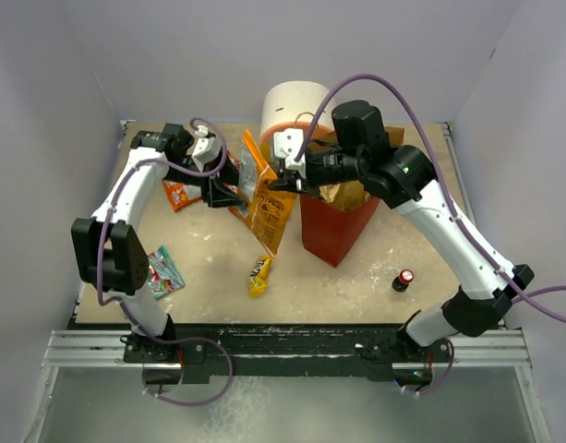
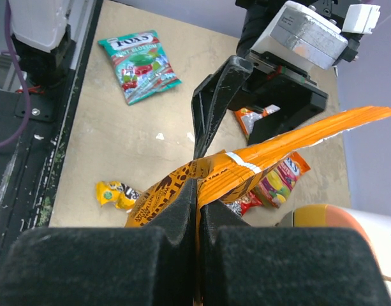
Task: Place the snacks into the paper bag
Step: Place the snack in the paper bag.
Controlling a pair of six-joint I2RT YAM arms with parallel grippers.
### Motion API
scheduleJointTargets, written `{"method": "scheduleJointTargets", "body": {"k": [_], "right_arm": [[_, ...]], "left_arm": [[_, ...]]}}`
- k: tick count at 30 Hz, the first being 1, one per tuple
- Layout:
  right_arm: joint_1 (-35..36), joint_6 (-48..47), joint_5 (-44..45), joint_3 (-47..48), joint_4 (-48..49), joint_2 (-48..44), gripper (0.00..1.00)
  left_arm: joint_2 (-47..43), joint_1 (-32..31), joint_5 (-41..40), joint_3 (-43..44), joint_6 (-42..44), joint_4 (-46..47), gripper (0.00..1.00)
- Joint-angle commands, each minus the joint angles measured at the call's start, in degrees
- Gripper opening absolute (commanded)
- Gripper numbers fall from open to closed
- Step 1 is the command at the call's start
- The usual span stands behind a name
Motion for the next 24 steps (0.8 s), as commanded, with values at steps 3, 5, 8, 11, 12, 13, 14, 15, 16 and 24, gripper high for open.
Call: {"method": "scheduleJointTargets", "body": {"k": [3, 5, 8, 11, 12, 13, 14, 15, 16, 24], "right_arm": [[-2.5, -0.9, 2.3, -3.0, 6.0, -4.4, 0.0], [-3.6, -0.6, 3.1, -4.3, 6.9, -5.1, 0.0], [-5.7, 0.1, 4.1, -6.0, 8.6, -6.0, 0.0], [-8.6, 1.1, 5.1, -7.8, 10.1, -6.8, 0.0], [-9.4, 1.3, 5.8, -8.4, 10.5, -7.2, 0.0], [-10.2, 1.6, 6.7, -9.1, 10.9, -7.5, 0.0], [-10.8, 1.6, 7.8, -9.7, 11.1, -7.7, 0.0], [-11.5, 1.6, 8.7, -10.4, 11.4, -7.9, 0.01], [-12.1, 1.7, 9.4, -11.0, 11.7, -8.1, 0.03], [-18.4, 4.9, 8.7, -12.6, 14.6, -9.5, 0.08]], "left_arm": [[1.2, 0.0, 5.7, 2.9, 12.6, -12.7, 0.33], [0.7, 0.0, 5.1, 3.4, 11.8, -12.7, 0.2], [0.0, 0.0, 3.9, 5.2, 8.5, -12.7, 0.1], [-1.5, 0.0, 1.6, 7.7, 3.4, -12.2, 0.0], [-2.1, 0.0, 0.4, 8.6, -0.7, -10.5, 0.0], [-2.8, 0.0, -1.2, 9.5, -8.3, -6.4, 0.0], [-4.1, -0.2, -3.6, 9.8, -17.4, -1.2, 0.0], [-5.6, -0.6, -6.8, 9.4, -26.9, 6.2, 0.0], [-7.8, -1.7, -11.6, 8.3, -36.7, 14.3, 0.0], [-9.7, -6.9, -22.5, 22.3, -55.3, 18.6, 0.0]]}}
